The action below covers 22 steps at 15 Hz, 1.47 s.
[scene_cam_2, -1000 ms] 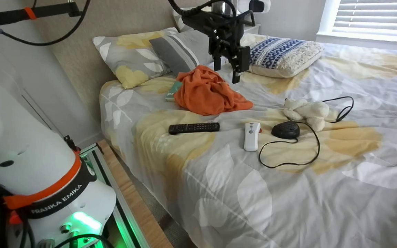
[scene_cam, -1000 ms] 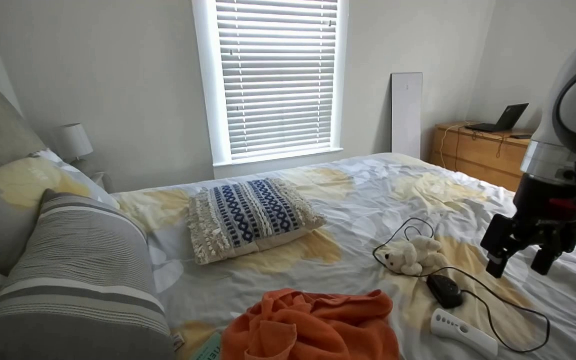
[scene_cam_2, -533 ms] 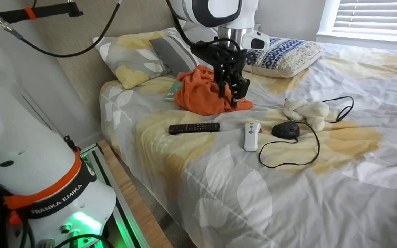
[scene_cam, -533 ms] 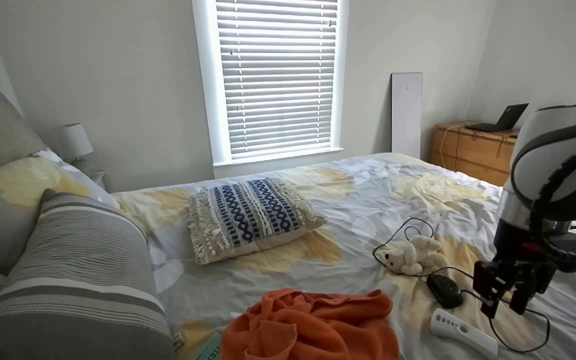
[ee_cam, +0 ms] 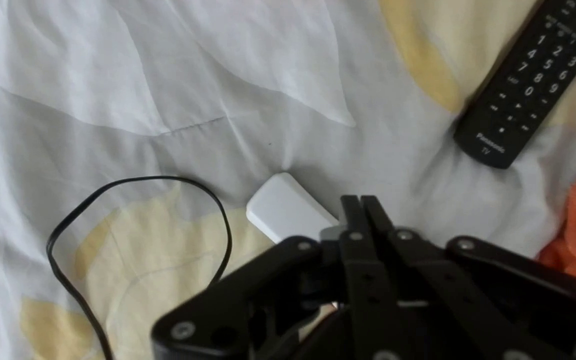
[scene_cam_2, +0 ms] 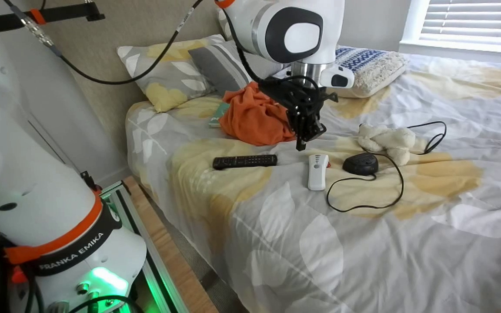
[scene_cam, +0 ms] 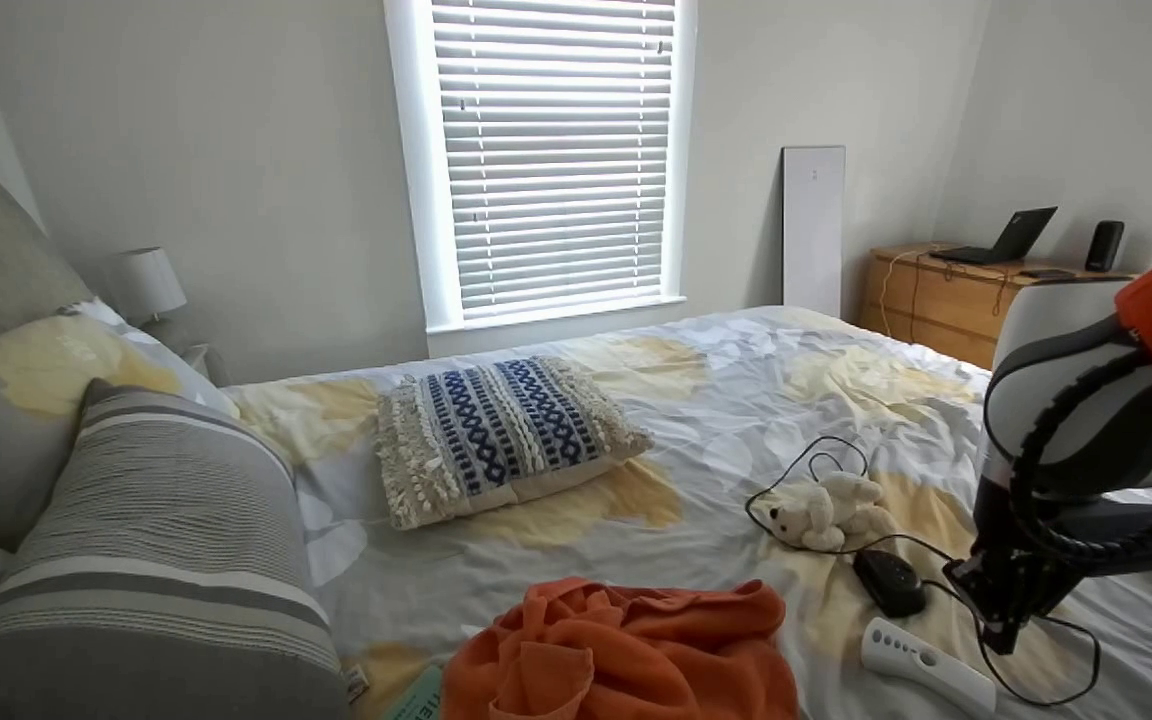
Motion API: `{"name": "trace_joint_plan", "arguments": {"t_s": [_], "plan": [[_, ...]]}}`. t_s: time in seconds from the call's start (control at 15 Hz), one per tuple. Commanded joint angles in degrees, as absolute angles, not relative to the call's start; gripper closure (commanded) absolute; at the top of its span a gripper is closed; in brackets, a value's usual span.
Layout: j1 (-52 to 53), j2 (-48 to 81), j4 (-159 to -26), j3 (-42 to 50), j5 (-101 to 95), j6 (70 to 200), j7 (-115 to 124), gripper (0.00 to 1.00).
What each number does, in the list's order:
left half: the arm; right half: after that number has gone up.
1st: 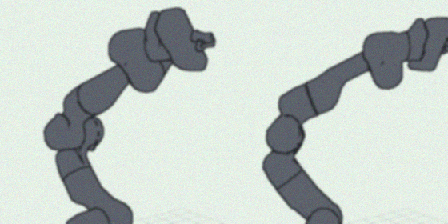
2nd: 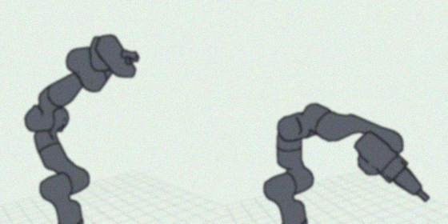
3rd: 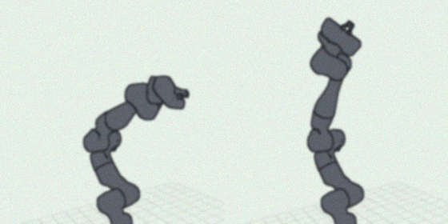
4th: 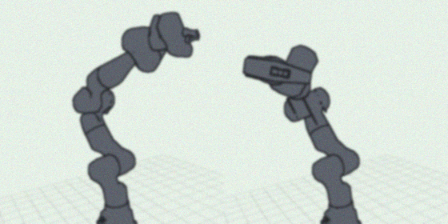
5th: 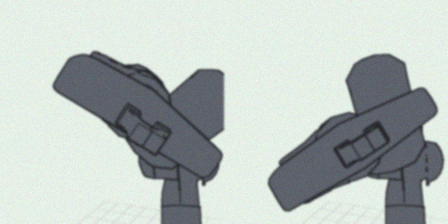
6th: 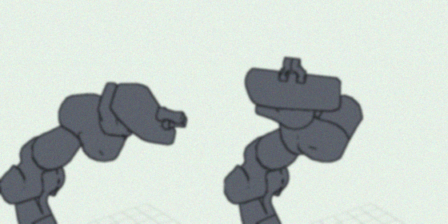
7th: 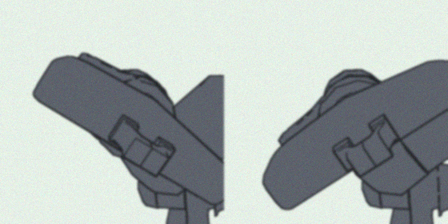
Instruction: Push the large button on the white remote control
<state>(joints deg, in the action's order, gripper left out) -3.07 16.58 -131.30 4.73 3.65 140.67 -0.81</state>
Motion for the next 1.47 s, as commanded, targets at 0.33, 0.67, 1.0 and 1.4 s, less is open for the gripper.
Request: {"name": "trace_joint_plan", "arguments": {"t_s": [0.33,0.67,1.0,1.4], "plan": [[-4.83,23.73,-127.2,5.32,3.53,142.28,1.21,1.0],[-5.69,26.5,-125.92,4.25,5.84,144.88,0.62,1.0],[-5.8,28.98,-124.16,3.51,7.21,145.8,0.7,1.0],[-6.13,31.78,-121.07,2.94,8.0,146.02,0.78,1.0]]}}
